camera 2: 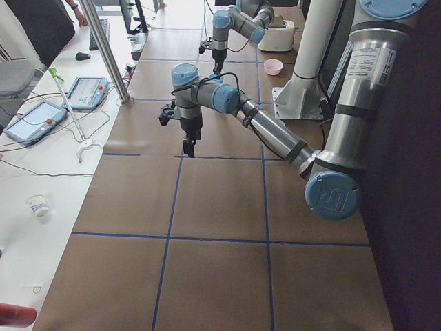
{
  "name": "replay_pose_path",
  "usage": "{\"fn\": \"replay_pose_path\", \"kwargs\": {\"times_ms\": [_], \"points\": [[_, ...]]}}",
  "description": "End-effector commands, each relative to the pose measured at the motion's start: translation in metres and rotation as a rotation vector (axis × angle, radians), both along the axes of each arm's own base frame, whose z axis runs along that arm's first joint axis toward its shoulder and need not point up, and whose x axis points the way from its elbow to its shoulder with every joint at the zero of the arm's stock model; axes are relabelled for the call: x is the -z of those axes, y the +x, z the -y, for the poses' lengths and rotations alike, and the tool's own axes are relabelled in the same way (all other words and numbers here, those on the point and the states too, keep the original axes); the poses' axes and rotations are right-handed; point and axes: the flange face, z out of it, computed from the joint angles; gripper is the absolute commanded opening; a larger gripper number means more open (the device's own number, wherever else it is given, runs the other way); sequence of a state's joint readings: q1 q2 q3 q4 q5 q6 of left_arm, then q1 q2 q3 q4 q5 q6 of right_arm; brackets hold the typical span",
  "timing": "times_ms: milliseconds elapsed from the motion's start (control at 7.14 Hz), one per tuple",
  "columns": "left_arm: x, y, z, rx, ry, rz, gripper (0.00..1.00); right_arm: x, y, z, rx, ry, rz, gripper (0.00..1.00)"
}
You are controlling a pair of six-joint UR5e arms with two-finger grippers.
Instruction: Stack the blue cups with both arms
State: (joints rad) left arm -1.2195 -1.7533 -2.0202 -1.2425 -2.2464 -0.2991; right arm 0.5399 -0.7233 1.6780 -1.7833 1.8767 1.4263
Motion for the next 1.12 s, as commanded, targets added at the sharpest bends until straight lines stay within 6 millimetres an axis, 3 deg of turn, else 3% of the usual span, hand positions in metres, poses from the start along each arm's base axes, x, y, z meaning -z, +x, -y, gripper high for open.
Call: {"fn": "replay_pose_path", "kwargs": {"times_ms": [0, 140, 560, 700, 840, 980], "points": [[0.0, 0.0, 0.0, -0.001, 0.001, 0.001, 1.0, -0.002, 0.003, 0.003, -0.002, -0.003, 0.004, 0.93], [0.0, 0.0, 0.0, -0.001, -0.001, 0.0, 1.0, 0.001, 0.008, 0.0, -0.004, 0.004, 0.014, 1.0], [0.0, 0.0, 0.0, 0.0, -0.002, 0.0, 1.0, 0.002, 0.01, 0.0, -0.004, 0.005, 0.017, 1.0], [-0.001, -0.002, 0.0, 0.002, -0.004, -0.001, 1.0, 0.004, 0.025, 0.003, -0.018, 0.014, 0.029, 1.0], [-0.006, -0.01, 0.0, 0.005, -0.017, -0.026, 1.0, -0.011, 0.075, 0.008, -0.044, 0.036, 0.045, 1.0], [-0.023, -0.036, -0.002, 0.015, -0.029, -0.04, 1.0, -0.042, 0.141, 0.011, 0.011, 0.115, 0.025, 1.0]]}}
